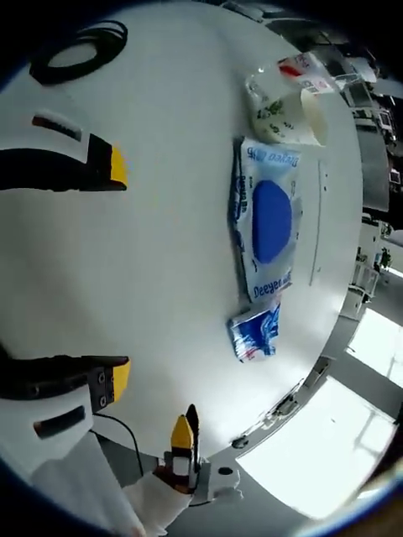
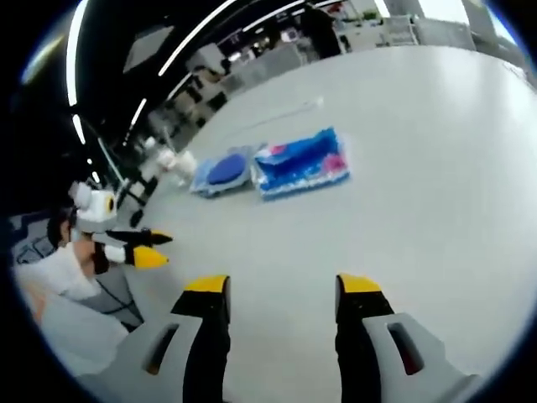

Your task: Arrange the tabletop items into an orderly group along one side of the table until the central work area is clear of visible clutter.

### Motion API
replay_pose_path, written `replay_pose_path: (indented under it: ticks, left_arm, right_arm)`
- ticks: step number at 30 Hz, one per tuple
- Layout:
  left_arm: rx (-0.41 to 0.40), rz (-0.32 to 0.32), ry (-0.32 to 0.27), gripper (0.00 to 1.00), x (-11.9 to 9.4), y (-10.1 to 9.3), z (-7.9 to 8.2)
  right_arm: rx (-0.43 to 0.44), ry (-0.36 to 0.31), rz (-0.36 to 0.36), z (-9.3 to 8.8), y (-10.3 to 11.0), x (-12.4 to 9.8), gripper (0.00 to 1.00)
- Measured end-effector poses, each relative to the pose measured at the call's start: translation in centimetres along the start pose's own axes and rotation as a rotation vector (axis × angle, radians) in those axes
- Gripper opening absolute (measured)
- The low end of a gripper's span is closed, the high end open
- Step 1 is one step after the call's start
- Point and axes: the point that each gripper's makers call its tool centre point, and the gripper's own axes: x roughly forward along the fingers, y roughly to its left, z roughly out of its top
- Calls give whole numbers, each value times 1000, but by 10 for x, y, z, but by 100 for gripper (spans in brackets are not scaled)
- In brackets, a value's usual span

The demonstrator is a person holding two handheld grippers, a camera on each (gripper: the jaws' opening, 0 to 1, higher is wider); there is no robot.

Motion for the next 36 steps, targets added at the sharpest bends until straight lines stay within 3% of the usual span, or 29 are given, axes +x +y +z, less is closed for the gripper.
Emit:
replay_pose_path:
  ticks: [14, 24, 31, 36]
  left_arm:
    - [4, -5, 8, 82, 1, 1, -4]
    - [-38, 59, -4, 82, -13, 32, -13]
    - [-95, 127, -21, 82, -31, 65, -22]
    - [-91, 186, -12, 81, -44, 87, -29]
  right_arm:
    - [47, 0, 2, -8, -1, -2, 47]
    - [65, 5, 3, -13, -3, -3, 46]
    - [83, 6, 6, -15, -4, -2, 45]
    - [93, 8, 11, -16, -3, -1, 45]
